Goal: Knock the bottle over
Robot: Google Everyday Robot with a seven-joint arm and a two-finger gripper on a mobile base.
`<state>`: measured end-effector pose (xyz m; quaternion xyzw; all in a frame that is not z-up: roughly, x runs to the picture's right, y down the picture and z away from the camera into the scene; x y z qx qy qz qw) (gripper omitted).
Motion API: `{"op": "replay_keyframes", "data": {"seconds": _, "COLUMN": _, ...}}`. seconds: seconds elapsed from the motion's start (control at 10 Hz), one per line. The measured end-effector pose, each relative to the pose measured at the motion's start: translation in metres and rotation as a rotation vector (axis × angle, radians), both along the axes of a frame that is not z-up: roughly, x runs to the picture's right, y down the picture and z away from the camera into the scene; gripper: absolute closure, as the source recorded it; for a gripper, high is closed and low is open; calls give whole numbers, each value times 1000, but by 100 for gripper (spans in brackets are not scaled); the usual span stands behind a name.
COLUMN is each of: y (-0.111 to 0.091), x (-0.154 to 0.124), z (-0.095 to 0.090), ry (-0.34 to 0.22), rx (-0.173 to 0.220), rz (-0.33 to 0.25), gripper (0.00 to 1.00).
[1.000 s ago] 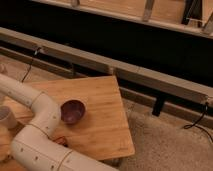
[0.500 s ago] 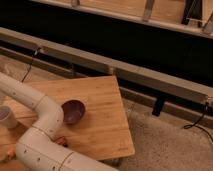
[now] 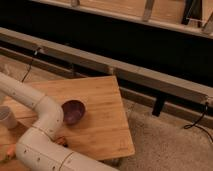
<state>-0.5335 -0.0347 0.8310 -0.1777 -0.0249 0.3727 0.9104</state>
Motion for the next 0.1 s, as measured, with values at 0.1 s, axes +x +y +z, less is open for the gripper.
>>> {"op": "replay_keyframes", "data": {"seconds": 0.1, "y": 0, "x": 0, "z": 0, "ry": 0, "rx": 0, "rz": 0, "gripper": 99}}
